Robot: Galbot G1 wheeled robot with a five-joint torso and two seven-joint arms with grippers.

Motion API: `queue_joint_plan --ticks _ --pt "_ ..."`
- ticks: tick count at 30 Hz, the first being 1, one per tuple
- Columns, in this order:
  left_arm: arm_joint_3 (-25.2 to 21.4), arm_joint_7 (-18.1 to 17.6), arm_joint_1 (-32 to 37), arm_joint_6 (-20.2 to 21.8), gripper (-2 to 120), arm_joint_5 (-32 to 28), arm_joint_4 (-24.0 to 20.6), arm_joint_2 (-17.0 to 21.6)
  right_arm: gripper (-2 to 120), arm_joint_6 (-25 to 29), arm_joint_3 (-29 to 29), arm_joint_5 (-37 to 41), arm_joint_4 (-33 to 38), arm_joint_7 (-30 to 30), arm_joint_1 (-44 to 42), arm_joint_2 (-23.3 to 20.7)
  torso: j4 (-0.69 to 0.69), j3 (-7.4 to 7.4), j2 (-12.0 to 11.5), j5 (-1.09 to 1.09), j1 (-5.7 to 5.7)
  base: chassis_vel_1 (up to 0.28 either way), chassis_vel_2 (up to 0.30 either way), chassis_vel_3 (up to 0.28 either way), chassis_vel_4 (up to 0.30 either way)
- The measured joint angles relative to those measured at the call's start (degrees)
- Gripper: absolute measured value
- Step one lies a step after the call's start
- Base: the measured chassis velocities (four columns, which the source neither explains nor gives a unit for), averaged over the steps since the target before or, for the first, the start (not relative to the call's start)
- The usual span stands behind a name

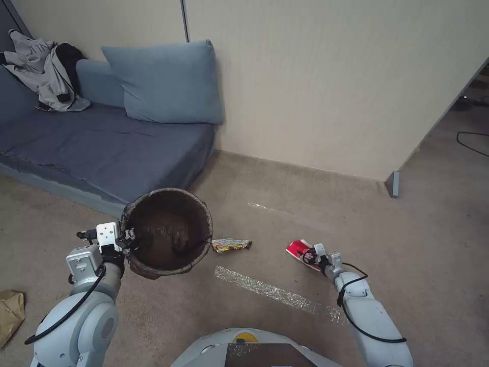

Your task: Pick up the trash bin, then pick up the garbage from the floor and place it into the trash bin.

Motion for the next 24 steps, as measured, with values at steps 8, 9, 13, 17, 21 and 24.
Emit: queue_joint_plan --ticks 8,9,13,17,21,24 --pt "-0.27 0.03 0.0 0.0 4 -0.18 -0.11 0.3 41 0.35 0.12 0.11 0.73 0.47 -0.42 0.46 0.02 0.0 0.0 0.01 0.0 0.0 0.0 0.0 0.0" --pt "-0.35 0.05 0.01 0.0 4 -0.21 -0.11 0.3 36 0.4 0.12 0.13 0.9 0.6 -0.51 0.56 0.04 0.0 0.0 0.03 0.0 0.0 0.0 0.0 0.0" --pt "-0.44 0.1 0.01 0.0 4 -0.25 -0.11 0.31 22 0.53 0.2 0.16 1.21 1.06 -0.74 0.74 0.05 0.0 0.0 0.03 0.0 0.0 0.0 0.0 0.0" --pt "-0.43 0.15 0.01 -0.02 4 -0.27 -0.11 0.25 7 0.89 0.49 0.2 1.45 1.86 -1.02 0.83 0.01 0.0 0.0 0.02 0.0 0.0 0.0 0.0 0.0" --pt "-0.35 0.16 0.01 -0.04 4 -0.27 -0.1 0.18 0 1.14 0.58 0.42 2.23 2.88 -1.47 0.86 0.01 0.0 0.0 0.02 0.0 0.0 0.0 0.0 0.0" --pt "-0.18 0.18 -0.03 -0.05 4 -0.21 -0.02 0.16 0 1.72 0.81 0.87 4.65 3.32 -2.23 0.77 0.01 0.01 0.0 0.05 0.0 0.0 0.0 0.0 0.0"
